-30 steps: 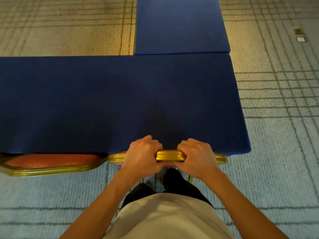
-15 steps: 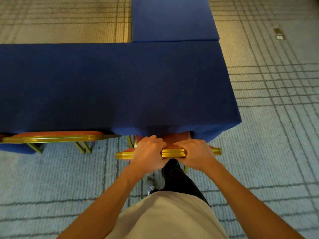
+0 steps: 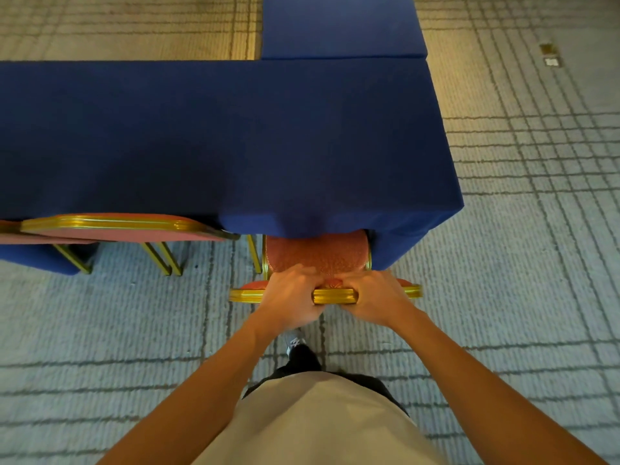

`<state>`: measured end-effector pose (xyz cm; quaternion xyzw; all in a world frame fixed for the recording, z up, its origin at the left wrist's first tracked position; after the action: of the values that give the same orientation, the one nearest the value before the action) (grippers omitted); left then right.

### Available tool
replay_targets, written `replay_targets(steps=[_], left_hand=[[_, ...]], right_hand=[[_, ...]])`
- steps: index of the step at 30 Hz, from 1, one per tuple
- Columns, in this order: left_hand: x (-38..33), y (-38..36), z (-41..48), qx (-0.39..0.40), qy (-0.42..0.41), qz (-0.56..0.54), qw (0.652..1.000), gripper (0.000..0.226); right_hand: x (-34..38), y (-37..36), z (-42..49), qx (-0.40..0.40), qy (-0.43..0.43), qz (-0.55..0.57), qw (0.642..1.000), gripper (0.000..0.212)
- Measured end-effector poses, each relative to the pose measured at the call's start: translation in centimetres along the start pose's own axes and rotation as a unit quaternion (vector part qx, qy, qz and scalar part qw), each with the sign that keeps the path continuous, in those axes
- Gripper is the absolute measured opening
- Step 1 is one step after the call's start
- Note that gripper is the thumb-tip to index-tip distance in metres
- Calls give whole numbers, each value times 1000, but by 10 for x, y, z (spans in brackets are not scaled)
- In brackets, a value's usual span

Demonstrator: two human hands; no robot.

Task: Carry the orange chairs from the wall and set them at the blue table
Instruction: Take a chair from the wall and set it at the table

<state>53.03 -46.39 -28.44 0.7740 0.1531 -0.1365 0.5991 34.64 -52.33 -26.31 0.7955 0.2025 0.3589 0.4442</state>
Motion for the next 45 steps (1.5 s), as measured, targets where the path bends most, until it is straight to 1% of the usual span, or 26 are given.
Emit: replay_targets(steps=[3,5,8,11,13,15,16,18,20,22,25,26,28,30,32,33,35,37,38,39,40,41,43,44,45], left_hand=[[-2,-15,-17,25,3,-6,1000,27],[-3,-21,-25,60,20,0,998,30],[-7,-33,-45,84,33,1,996,28],[-12,-44,-64,80,43,-1,996,26],[-14,-49,-73,57,67,-21,996,30],[-14,-49,-76,53,87,-24,994,35],[-13,-50,-77,58,94,-27,994,32],[-10,-50,-80,64,106,-46,991,25],[-6,-56,-86,47,113,-65,990,24],[-4,-67,-102,5,99,-58,993,38],[-9,-85,-129,-33,103,-109,988,67],[-13,-89,-137,-41,105,-136,984,71],[-23,-95,-151,-66,119,-212,968,72],[-31,-98,-161,-93,161,-304,934,60],[-37,-104,-171,-110,196,-366,903,39],[-41,-106,-175,-103,201,-396,890,31],[-47,-106,-180,-87,207,-448,865,22],[-52,-98,-178,-103,256,-476,835,19],[-53,-93,-175,-105,291,-499,810,17],[-54,-88,-169,-89,326,-539,772,16],[-55,-84,-163,-58,356,-595,718,16],[-54,-82,-157,-29,380,-649,658,20],[-49,-80,-144,-3,410,-725,554,32],[-46,-80,-136,-2,413,-754,510,36],[-43,-79,-128,-3,411,-777,477,39]], right_hand=[[9,-12,-16,-1,1,14,1000,39],[13,-21,-22,-1,8,6,1000,35],[19,-42,-34,10,19,-6,1000,33],[21,-68,-46,-22,22,1,1000,33],[21,-74,-51,-42,6,7,999,34],[22,-75,-52,-46,-10,10,999,39],[22,-76,-52,-47,-14,21,999,40],[24,-80,-56,-62,-22,42,997,36],[24,-84,-63,-93,-21,50,994,27],[27,-88,-73,-126,-6,64,990,21],[34,-93,-89,-178,1,110,978,27],[35,-97,-94,-193,-8,139,971,30],[41,-103,-106,-228,-19,186,955,30],[43,-108,-116,-286,-12,200,937,22],[44,-108,-126,-322,-9,187,928,16],[44,-109,-129,-314,-19,193,929,15],[42,-112,-131,-254,-76,265,927,12],[43,-117,-131,-202,-130,364,900,12],[45,-119,-129,-185,-153,414,878,14],[47,-120,-126,-170,-175,473,846,17],[48,-119,-121,-159,-199,537,804,21],[50,-118,-117,-149,-223,602,752,28],[51,-118,-106,-138,-253,718,634,38],[50,-116,-99,-142,-261,762,575,39],[49,-116,-93,-150,-267,797,521,41]])
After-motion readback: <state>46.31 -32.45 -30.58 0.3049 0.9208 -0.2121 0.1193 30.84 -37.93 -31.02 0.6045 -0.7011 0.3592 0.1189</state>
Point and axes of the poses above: each hand's wrist, its own z-axis towards the middle knuckle, its own y-axis out of the back of the hand, x = y × z, the point moved 1 cm from there along z, towards the middle knuckle, and after that the axes turned 9 degrees about y, right-handed, at the moved point
